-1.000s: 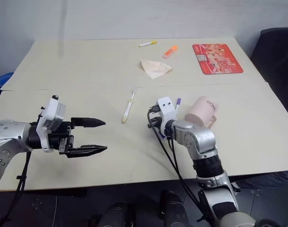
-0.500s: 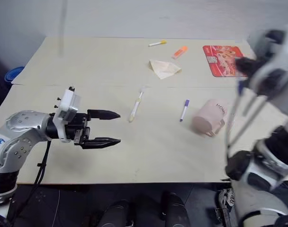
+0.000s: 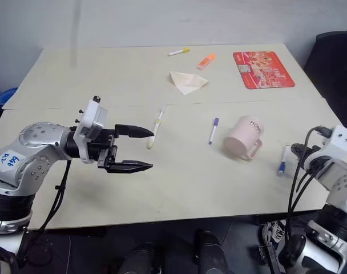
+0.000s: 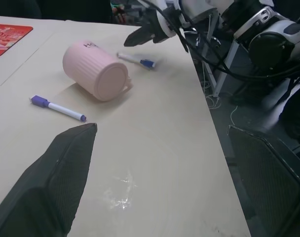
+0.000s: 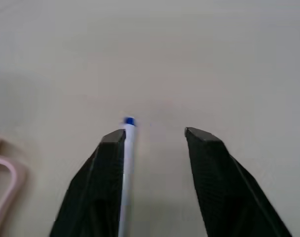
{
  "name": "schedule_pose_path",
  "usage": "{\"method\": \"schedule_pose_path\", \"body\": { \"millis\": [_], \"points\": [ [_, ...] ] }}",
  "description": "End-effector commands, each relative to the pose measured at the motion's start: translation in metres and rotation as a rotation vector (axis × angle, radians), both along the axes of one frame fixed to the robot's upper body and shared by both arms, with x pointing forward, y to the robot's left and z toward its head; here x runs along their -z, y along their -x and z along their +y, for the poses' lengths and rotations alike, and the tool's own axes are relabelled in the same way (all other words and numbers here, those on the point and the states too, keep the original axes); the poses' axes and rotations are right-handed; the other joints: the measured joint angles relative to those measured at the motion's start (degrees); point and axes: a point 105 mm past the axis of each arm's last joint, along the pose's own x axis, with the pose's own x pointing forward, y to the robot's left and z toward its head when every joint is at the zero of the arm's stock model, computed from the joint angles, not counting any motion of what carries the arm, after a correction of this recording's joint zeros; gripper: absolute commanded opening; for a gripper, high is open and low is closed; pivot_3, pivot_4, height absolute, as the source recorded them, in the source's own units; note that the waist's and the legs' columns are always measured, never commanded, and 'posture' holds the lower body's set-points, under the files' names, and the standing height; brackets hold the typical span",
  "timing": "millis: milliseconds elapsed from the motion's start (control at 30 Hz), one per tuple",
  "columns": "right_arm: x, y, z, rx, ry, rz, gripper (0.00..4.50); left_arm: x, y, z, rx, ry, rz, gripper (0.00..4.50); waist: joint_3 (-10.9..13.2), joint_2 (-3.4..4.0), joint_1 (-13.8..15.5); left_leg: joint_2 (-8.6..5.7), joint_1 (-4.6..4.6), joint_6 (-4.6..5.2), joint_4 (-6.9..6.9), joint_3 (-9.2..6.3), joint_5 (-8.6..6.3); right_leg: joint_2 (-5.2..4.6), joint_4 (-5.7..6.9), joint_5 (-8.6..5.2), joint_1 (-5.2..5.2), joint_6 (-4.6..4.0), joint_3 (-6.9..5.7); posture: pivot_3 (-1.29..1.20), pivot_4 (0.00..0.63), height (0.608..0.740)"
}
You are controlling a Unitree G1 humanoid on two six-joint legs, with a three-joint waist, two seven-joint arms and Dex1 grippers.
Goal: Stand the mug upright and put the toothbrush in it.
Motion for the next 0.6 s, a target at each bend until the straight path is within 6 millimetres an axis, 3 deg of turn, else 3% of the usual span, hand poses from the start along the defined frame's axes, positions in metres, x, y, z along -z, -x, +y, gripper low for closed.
{"method": "schedule_pose_path", "body": {
  "millis": [33,67,133,200,267,333,400,500,600],
  "points": [
    [-0.037,0.006,-0.009,-0.046,0.244,-0.059,3.17,-0.006,0.003,0.001,-0.001,-0.003,-0.032,4.5,0.0,0.02,0.2,0.01,0.0,0.0,0.0,0.0,0.0,-0.01,0.0,0.0,0.0,0.0,0.0,0.0,0.15,0.74],
    [-0.057,0.006,-0.002,-0.106,0.367,-0.081,3.48,-0.006,0.003,0.003,-0.011,-0.001,-0.031,4.5,0.0,0.06,0.3,0.0,-0.01,0.01,0.01,-0.03,0.0,-0.03,-0.01,0.0,0.02,0.0,-0.02,0.0,0.15,0.74],
    [-0.088,0.003,0.02,-0.209,0.478,-0.141,3.48,-0.005,0.004,0.004,-0.025,0.002,-0.027,4.5,0.1,0.16,0.2,0.0,0.0,0.04,0.03,-0.01,0.0,-0.07,-0.01,0.01,0.01,0.03,0.03,0.0,0.15,0.74],
    [-0.112,-0.006,0.06,-0.324,0.46,-0.227,3.48,-0.003,0.006,0.005,-0.031,0.001,-0.024,4.5,0.1,0.15,-0.4,0.02,0.07,0.04,0.03,0.03,0.01,-0.02,-0.01,0.02,0.03,0.04,0.12,0.0,0.15,0.74],
    [-0.122,-0.016,0.103,-0.437,0.38,-0.285,3.48,-0.001,0.007,0.004,-0.037,-0.002,-0.024,4.5,0.1,0.11,-0.7,0.1,0.16,-0.07,0.0,0.09,-0.01,0.21,-0.01,0.02,0.03,-0.01,0.35,0.0,0.15,0.74],
    [-0.119,-0.027,0.137,-0.488,0.282,-0.295,3.48,-0.001,0.007,0.005,-0.045,-0.004,-0.029,4.5,0.0,-0.06,-0.6,0.16,0.49,-0.3,-0.09,-0.06,-0.03,0.4,0.02,-0.06,0.1,-0.19,0.45,0.0,0.15,0.74],
    [-0.109,-0.038,0.163,-0.505,0.18,-0.271,3.11,-0.003,0.006,0.005,-0.053,-0.003,-0.035,4.5,0.0,-0.07,-0.2,0.35,0.53,-0.43,-0.16,-0.08,0.0,0.46,0.28,-0.13,0.06,-0.32,0.4,0.0,0.15,0.74],
    [-0.096,-0.053,0.188,-0.524,0.159,-0.233,2.31,-0.005,0.005,0.006,-0.063,0.001,-0.045,4.5,0.0,-0.05,0.6,0.32,0.37,-0.43,-0.15,-0.1,0.0,0.4,0.34,-0.15,-0.09,-0.35,0.33,0.0,0.15,0.74],
    [-0.09,-0.072,0.2,-0.5,0.188,-0.209,2.31,-0.005,0.005,0.007,-0.072,-0.001,-0.051,4.5,0.0,-0.03,0.9,0.17,-0.03,-0.22,0.08,-0.24,-0.05,0.25,0.2,-0.1,-0.18,-0.25,0.16,0.0,0.15,0.74]
  ]
}}
